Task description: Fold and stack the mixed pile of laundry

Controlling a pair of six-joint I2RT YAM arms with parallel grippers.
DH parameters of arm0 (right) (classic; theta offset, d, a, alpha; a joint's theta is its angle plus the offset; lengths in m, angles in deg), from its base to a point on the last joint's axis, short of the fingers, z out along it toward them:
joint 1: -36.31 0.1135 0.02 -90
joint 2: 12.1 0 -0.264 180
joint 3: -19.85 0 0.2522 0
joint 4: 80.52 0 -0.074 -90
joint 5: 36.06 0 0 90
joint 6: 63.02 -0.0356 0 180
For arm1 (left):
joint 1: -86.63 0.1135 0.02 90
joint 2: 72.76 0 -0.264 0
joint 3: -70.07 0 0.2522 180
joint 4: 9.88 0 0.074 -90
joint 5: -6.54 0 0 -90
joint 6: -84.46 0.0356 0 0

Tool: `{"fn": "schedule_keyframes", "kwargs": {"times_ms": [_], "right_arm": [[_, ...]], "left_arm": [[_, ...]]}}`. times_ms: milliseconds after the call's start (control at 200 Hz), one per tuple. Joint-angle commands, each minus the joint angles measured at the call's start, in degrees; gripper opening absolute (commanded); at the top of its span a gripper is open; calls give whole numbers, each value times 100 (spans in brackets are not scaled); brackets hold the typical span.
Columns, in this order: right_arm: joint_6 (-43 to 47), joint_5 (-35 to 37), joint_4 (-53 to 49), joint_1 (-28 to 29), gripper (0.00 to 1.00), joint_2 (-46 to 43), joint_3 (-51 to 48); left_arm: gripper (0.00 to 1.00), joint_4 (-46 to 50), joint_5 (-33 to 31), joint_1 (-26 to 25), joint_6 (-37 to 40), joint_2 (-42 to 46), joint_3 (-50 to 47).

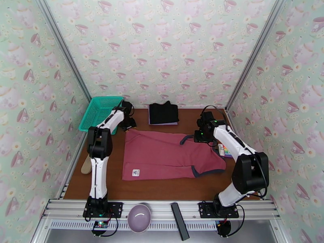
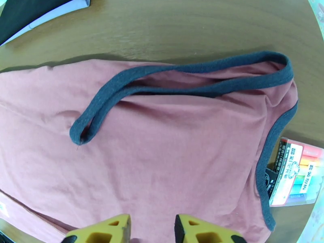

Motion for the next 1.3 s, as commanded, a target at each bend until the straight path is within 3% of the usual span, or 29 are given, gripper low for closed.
{"fn": "schedule_keyframes", "kwargs": {"times_ms": [0, 316, 496, 611, 902, 997, 1187, 1297], "right_arm": [[55, -219, 201, -10, 35, -158, -165], [122, -424, 247, 159, 37, -201, -213], [306, -436, 364, 749, 47, 104, -96], [271, -409, 528, 1037, 47, 541, 98], [73, -215, 1063, 1182, 42, 1380, 435], [624, 115, 1059, 1366, 39, 1570, 550], [2131, 1620, 1122, 1774, 32, 1538, 409], [2712, 1891, 1115, 1784, 31, 1494, 322]], "left_arm": [[52, 456, -253, 27, -103, -342, 424], [40, 710, -279, 50, -99, -889, 907], [12, 777, -259, 52, -55, -985, 959], [0, 702, -219, 58, -50, -926, 845], [0, 535, -172, 58, -7, -729, 646], [0, 530, -166, 58, 16, -720, 648], [0, 497, -161, 58, 47, -630, 536], [0, 434, -166, 58, 53, -549, 441]]}}
